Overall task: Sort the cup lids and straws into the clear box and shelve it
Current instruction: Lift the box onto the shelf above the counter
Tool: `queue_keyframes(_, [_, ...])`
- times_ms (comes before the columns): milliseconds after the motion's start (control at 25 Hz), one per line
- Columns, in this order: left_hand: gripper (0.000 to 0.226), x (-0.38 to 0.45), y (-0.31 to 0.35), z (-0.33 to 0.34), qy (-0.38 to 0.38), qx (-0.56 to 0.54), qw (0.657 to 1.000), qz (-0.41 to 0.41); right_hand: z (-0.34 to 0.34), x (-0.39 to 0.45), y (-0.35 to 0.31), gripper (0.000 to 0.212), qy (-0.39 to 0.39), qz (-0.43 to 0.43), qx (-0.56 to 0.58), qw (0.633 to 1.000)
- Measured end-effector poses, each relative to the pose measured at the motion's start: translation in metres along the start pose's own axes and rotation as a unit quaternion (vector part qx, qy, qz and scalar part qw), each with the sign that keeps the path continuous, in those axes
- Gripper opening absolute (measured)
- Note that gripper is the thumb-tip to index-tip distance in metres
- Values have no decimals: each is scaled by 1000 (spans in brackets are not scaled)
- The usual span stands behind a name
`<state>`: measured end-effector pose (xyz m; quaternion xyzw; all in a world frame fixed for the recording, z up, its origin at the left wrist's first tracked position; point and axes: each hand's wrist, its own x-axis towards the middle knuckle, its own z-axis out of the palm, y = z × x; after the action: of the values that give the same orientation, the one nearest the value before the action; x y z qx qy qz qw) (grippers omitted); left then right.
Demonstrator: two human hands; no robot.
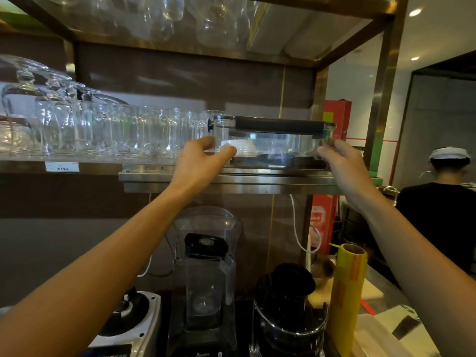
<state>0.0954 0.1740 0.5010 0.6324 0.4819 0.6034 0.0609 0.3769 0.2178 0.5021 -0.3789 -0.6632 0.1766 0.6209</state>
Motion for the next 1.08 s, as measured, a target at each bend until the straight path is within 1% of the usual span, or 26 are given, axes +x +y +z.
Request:
queue_keyframes(120, [71,7,-4,3,-10,14,1000,-3,1,8,7,19,4,8,-17,1000])
queue_keyframes(200, [71,9,-7,3,-16,16,1000,2,1,13,16,17,21,8,-41,999])
queue_keyframes(360, [73,13,-15,5,-9,28,999,21,0,20,31,29,44,5,-83,996])
queue_keyframes(480, [73,15,-16,11,-1,63,997,36,1,23,33,32,51,-5,-101,994])
queue_keyframes(560, [74,15,-16,14,5,82,996,46,1,24,34,33,57,-1,-102,993])
queue_keyframes(680, [75,14,-16,14,10,82,995,48,1,24,40,36,61,1,-94,994])
queue_keyframes(880, [74,11,-10,20,25,86,995,45,-2,21,47,25,92,-12,-62,994])
queue_keyframes(1080, [73,8,-3,29,12,73,995,60,-13,20,56,27,119,-15,-57,991])
